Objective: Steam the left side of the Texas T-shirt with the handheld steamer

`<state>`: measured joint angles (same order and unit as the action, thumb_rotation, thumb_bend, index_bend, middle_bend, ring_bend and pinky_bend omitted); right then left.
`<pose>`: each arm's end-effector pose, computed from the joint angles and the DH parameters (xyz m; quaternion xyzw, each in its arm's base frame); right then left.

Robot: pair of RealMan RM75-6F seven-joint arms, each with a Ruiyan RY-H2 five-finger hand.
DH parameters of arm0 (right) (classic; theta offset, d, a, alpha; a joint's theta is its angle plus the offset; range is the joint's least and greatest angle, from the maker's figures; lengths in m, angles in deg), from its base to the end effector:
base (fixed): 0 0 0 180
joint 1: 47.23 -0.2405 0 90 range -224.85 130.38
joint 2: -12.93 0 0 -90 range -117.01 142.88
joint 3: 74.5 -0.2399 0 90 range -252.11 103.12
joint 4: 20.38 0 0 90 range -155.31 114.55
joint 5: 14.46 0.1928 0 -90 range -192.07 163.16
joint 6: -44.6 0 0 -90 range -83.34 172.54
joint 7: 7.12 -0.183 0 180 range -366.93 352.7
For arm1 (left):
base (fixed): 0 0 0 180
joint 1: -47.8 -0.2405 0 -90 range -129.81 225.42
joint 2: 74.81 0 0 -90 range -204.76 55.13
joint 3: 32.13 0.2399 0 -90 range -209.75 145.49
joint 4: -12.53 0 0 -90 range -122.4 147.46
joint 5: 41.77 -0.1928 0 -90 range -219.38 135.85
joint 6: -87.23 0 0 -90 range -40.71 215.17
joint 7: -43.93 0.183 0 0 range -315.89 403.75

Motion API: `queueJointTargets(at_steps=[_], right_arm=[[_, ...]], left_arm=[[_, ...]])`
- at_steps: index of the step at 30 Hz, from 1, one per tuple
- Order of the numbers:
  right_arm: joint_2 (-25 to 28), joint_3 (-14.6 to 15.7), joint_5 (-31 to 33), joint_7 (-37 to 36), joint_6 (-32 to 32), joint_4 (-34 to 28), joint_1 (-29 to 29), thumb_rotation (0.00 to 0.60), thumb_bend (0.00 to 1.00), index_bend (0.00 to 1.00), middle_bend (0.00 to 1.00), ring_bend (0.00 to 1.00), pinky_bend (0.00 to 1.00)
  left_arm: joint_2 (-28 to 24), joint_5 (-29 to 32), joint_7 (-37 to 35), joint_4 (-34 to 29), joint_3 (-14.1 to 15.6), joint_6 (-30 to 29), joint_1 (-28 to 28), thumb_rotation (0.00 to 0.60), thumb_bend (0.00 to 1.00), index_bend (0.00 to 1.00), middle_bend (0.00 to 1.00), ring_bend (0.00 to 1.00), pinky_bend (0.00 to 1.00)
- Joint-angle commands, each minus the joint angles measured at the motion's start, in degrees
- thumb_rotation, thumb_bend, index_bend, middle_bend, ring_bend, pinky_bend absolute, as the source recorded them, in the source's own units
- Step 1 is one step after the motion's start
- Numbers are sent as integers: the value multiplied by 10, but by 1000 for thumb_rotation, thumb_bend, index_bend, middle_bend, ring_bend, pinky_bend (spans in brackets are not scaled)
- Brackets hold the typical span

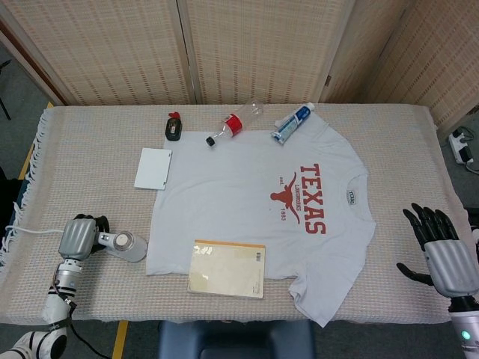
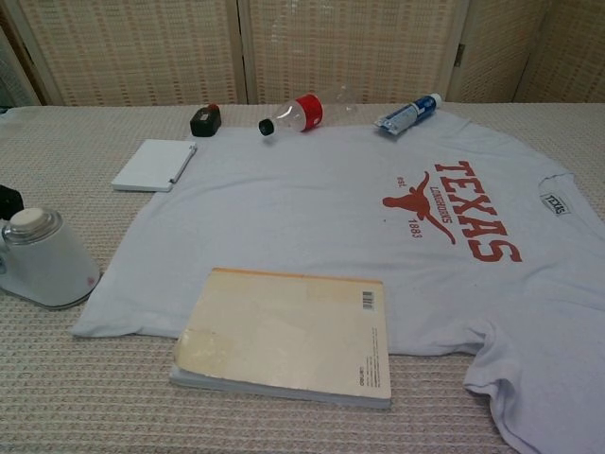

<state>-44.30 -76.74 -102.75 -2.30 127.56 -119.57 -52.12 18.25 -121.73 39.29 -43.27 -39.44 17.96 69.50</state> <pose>-0.2716 -0.2137 0.1814 0.6332 -0.3647 0.3584 0.5811 -0.3002 0.3262 0.0457 -0.6315 -0.3888 -0.3752 0.5561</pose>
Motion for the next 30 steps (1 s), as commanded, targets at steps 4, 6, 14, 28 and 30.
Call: queueJointTargets(at_steps=[4, 6, 14, 28, 30], right_arm=[[-8, 13, 14, -7, -48, 7, -14, 587, 104, 0, 0, 0, 27], [-8, 18, 20, -10, -75, 7, -23, 585, 103, 0, 0, 0, 28], [-14, 37, 33, -43, -202, 8, -78, 524, 270, 0, 16, 0, 27], [-96, 54, -30, -141, -317, 84, -170, 95, 767, 0, 23, 0, 0], [-114, 56, -39, -146, -323, 99, -180, 94, 777, 0, 24, 0, 0]], left_arm=[[15, -14, -21, 20, 8, 4, 12, 600, 343, 757, 832, 682, 569], [19, -18, -33, 27, 8, 2, 15, 600, 343, 794, 880, 726, 600], [25, -32, -113, 51, -1, -32, 19, 600, 373, 922, 1000, 858, 697], [-49, -46, -155, -32, -33, -106, 21, 600, 393, 956, 1000, 896, 712], [-58, -53, -142, -63, -36, -111, 28, 600, 392, 952, 1000, 895, 712]])
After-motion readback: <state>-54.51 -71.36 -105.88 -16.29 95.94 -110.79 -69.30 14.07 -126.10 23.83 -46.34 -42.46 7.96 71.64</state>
